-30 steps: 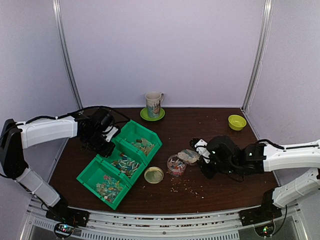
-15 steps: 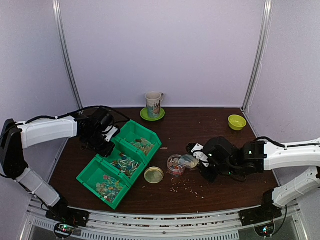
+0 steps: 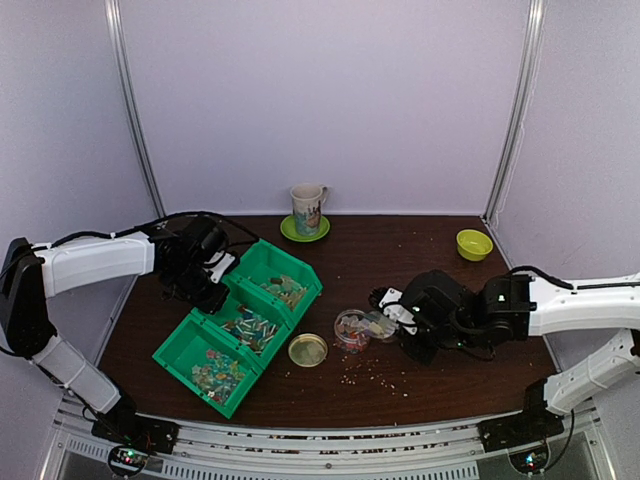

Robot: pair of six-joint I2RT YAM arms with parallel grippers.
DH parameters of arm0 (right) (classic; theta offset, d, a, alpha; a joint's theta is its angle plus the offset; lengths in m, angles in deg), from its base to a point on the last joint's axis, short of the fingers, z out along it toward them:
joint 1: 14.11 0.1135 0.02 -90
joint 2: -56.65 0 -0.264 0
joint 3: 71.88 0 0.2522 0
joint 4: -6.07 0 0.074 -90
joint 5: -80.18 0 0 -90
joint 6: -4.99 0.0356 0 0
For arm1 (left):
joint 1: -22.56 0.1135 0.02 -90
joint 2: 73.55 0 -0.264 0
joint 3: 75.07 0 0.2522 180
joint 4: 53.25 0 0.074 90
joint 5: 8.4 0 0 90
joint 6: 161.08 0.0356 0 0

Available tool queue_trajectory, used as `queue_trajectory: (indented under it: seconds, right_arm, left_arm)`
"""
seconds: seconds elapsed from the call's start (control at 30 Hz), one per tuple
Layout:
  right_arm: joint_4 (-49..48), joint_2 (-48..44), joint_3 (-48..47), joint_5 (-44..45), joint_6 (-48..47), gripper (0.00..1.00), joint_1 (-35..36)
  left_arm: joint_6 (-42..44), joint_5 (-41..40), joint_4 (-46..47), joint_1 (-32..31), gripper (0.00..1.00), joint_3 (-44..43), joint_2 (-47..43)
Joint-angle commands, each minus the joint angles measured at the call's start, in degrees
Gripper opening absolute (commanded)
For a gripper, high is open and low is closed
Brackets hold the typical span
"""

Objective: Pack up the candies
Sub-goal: Place the fake candies in the packing box.

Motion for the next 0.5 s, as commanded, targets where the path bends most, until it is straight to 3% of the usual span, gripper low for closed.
queue_trajectory:
  seconds: [0.0, 0.47]
  right_arm:
    - [4.07, 1.07, -3.56, 2.09, -1.29, 0.0, 1.15]
    - [14.96, 6.07, -12.98, 6.94, -3.88, 0.0, 4.01]
  left_arm:
    - [-1.74, 0.93, 3.38, 0.65, 0.0, -1.98, -1.89]
    - [-2.53, 0.18, 2.59, 1.78, 0.0, -2.11, -1.22]
